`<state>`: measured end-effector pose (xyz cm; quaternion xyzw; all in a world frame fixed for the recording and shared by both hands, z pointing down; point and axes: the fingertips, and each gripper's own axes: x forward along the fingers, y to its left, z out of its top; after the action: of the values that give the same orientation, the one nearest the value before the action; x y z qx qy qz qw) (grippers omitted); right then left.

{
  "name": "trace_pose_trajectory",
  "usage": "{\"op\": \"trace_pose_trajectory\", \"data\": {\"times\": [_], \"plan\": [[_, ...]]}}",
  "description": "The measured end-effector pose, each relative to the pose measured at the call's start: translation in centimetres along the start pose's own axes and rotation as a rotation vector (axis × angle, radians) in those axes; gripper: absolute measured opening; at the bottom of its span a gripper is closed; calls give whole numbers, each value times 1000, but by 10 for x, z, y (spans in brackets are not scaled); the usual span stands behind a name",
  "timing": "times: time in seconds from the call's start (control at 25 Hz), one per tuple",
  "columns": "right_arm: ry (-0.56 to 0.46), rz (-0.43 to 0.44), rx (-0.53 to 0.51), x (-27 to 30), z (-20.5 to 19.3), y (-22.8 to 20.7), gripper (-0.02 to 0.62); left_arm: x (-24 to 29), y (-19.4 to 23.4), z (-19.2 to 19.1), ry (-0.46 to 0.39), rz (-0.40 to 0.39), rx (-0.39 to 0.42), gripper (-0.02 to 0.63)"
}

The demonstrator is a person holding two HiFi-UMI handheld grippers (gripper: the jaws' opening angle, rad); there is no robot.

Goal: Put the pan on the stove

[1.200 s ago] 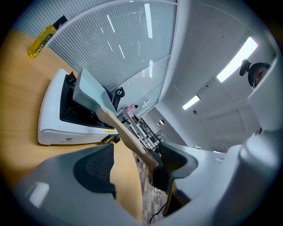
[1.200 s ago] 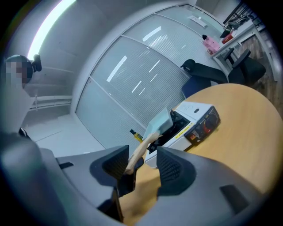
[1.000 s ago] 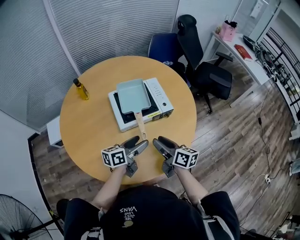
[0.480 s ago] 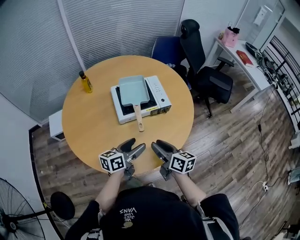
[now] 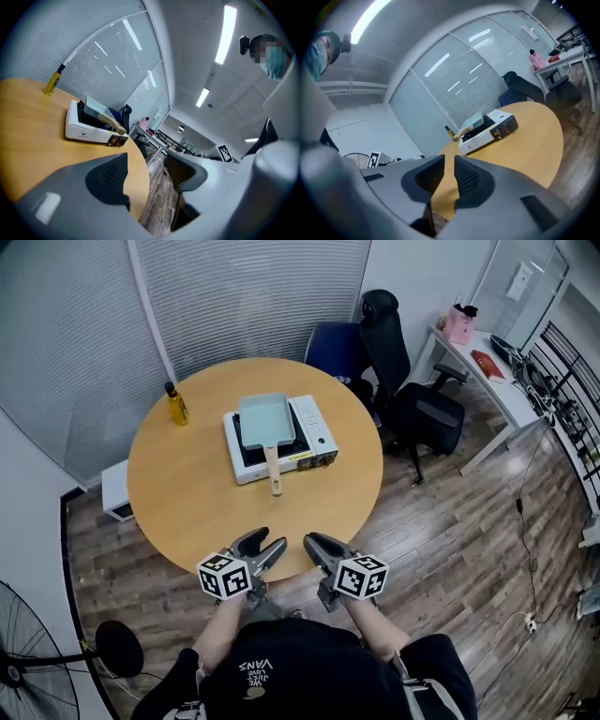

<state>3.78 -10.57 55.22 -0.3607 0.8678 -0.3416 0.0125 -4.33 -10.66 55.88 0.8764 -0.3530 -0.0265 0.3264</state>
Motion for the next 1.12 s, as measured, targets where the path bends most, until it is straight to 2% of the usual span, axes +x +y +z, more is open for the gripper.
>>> {"op": "trace_pose_trajectory", "data": {"times": [0.2,0.4,0.52,0.64,1.12], "plan": [[-6,3,-12,-13,-11,6,49,-12,-10,-9,-20,15,28,200],[9,3,-40,-22,-24,13,40,-22,-19,-20,-31,49,87,72],[21,-8,-61,-28,-29,15,34,-26,-23,-25,-30,65,119,34],[44,-22,-67,-32,-37,15,26,-31,-27,-30,-26,75,132,11],[98,-71,-89,-49,-56,9,12,-38,-32,-40,-1,70,139,11]]}}
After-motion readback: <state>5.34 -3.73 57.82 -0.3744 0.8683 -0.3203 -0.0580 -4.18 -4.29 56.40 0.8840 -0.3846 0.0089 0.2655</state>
